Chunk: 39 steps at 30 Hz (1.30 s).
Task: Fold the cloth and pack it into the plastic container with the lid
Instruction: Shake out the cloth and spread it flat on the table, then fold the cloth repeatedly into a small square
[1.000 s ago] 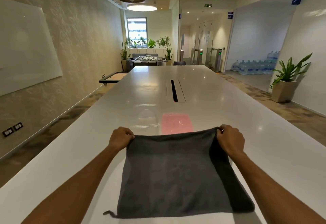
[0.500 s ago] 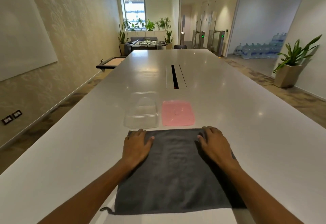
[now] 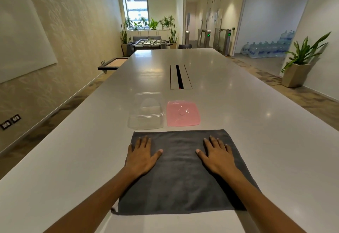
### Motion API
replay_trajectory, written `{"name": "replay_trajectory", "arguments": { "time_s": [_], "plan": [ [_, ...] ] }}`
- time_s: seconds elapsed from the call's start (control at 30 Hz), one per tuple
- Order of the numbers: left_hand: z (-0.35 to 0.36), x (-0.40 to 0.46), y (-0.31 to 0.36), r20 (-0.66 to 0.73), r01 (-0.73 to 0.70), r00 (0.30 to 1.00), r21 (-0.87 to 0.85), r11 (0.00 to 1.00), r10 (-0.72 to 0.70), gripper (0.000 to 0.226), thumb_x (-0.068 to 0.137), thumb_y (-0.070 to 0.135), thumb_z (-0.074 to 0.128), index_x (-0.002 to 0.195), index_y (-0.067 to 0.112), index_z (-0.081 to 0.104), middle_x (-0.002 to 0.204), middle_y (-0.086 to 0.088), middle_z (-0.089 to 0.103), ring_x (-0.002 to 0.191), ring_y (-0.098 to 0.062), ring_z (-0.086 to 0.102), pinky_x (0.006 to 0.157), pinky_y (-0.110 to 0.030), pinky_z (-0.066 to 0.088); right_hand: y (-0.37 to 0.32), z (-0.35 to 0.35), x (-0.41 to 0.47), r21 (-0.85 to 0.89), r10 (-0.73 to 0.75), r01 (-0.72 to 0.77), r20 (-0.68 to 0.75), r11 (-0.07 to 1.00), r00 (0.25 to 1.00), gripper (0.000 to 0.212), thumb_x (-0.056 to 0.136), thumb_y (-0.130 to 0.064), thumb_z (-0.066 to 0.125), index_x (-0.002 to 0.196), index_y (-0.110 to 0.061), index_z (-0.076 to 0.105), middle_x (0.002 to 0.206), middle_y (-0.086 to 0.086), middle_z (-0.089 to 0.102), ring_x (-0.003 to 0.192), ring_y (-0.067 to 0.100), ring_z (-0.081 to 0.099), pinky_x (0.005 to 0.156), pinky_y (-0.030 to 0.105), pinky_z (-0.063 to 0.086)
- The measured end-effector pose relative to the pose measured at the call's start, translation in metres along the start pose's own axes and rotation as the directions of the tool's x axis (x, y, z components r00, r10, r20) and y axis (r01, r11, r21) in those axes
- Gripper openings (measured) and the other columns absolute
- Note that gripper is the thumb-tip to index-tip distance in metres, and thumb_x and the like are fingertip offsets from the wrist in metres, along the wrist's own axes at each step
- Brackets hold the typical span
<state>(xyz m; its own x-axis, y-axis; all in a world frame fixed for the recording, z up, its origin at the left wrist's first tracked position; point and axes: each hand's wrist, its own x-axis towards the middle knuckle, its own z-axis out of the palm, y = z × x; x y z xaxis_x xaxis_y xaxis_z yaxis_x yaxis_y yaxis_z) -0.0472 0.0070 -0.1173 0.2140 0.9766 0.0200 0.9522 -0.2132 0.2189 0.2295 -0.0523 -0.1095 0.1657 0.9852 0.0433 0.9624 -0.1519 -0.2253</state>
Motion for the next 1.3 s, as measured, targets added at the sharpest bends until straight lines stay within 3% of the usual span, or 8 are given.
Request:
{"name": "replay_trajectory", "arguments": {
  "time_s": [0.17,0.27,0.37,0.53,0.77,1.03,1.17,1.3],
  "plan": [
    [-0.019,0.016,-0.001,-0.175,-0.039,0.984,-0.064,0.997,0.027,0.061,0.095,0.056,0.03,0.141,0.017,0.039,0.153,-0.005,0.035,0.14,-0.025,0.031,0.113,-0.047,0.025,0.011,-0.023,0.02,-0.009,-0.042,0.042,-0.098,0.999,0.994,0.053,0.095,-0.046,0.037,0.143,-0.022,0.035,0.153,0.006,0.034,0.138,0.028,0.034,0.112,0.048,0.026],
    [-0.03,0.03,-0.002,-0.173,-0.076,0.983,-0.061,0.995,0.065,0.043,0.1,0.033,0.034,0.138,0.014,0.043,0.147,-0.007,0.044,0.132,-0.026,0.041,0.108,-0.044,0.032,0.021,-0.038,0.042,-0.051,-0.065,0.064,-0.015,0.997,0.998,0.052,0.096,-0.02,0.041,0.146,-0.021,0.031,0.154,0.005,0.033,0.14,0.027,0.031,0.114,0.049,0.024],
    [-0.036,0.042,-0.005,-0.11,-0.085,0.99,0.0,0.996,0.084,0.042,0.095,0.012,0.04,0.136,0.015,0.046,0.137,-0.008,0.055,0.122,-0.028,0.05,0.103,-0.042,0.038,0.03,-0.047,0.058,-0.112,-0.066,0.074,0.071,0.991,0.995,0.061,0.09,-0.009,0.047,0.147,-0.023,0.03,0.153,0.005,0.034,0.14,0.027,0.029,0.114,0.051,0.023],
    [-0.042,0.054,-0.008,-0.11,-0.108,0.987,0.061,0.992,0.114,0.037,0.082,0.004,0.053,0.117,0.014,0.061,0.112,-0.009,0.065,0.098,-0.03,0.061,0.083,-0.038,0.051,0.041,-0.051,0.071,-0.132,-0.061,0.076,0.112,0.988,0.992,0.051,0.088,-0.014,0.053,0.137,-0.023,0.043,0.138,0.009,0.045,0.126,0.028,0.042,0.106,0.048,0.036],
    [-0.048,0.051,-0.018,-0.185,-0.109,0.977,0.0,0.994,0.107,0.024,0.087,0.005,0.054,0.103,0.012,0.069,0.103,-0.008,0.065,0.087,-0.024,0.061,0.073,-0.027,0.045,0.04,-0.059,0.074,-0.167,-0.098,0.099,0.014,0.981,0.995,0.027,0.081,-0.021,0.061,0.108,-0.017,0.06,0.117,0.009,0.05,0.105,0.026,0.05,0.091,0.042,0.047],
    [-0.077,0.022,-0.027,-0.268,-0.18,0.95,-0.053,0.982,0.16,0.02,0.089,0.008,0.056,0.1,0.01,0.072,0.101,-0.009,0.069,0.088,-0.026,0.063,0.077,-0.03,0.049,0.044,-0.084,0.056,-0.216,-0.221,0.187,-0.145,0.958,0.964,0.013,0.075,-0.025,0.068,0.085,-0.019,0.063,0.103,0.003,0.055,0.094,0.023,0.054,0.087,0.039,0.043],
    [-0.084,0.0,-0.032,-0.259,-0.196,0.95,-0.053,0.979,0.176,0.017,0.09,0.013,0.059,0.102,0.011,0.071,0.101,-0.008,0.069,0.088,-0.022,0.063,0.078,-0.026,0.049,0.047,-0.093,0.038,-0.202,-0.236,0.21,-0.116,0.957,0.965,0.012,0.077,-0.026,0.066,0.077,-0.026,0.055,0.087,-0.001,0.059,0.081,0.018,0.052,0.086,0.038,0.041],
    [-0.088,-0.019,-0.035,-0.211,-0.24,0.951,-0.037,0.97,0.228,0.017,0.09,0.015,0.06,0.102,0.012,0.072,0.101,-0.006,0.07,0.086,-0.019,0.062,0.077,-0.025,0.048,0.055,-0.093,0.018,-0.2,-0.247,0.228,-0.077,0.953,0.966,0.012,0.079,-0.026,0.066,0.078,-0.027,0.054,0.085,-0.003,0.059,0.078,0.015,0.05,0.085,0.037,0.04]
  ]
}}
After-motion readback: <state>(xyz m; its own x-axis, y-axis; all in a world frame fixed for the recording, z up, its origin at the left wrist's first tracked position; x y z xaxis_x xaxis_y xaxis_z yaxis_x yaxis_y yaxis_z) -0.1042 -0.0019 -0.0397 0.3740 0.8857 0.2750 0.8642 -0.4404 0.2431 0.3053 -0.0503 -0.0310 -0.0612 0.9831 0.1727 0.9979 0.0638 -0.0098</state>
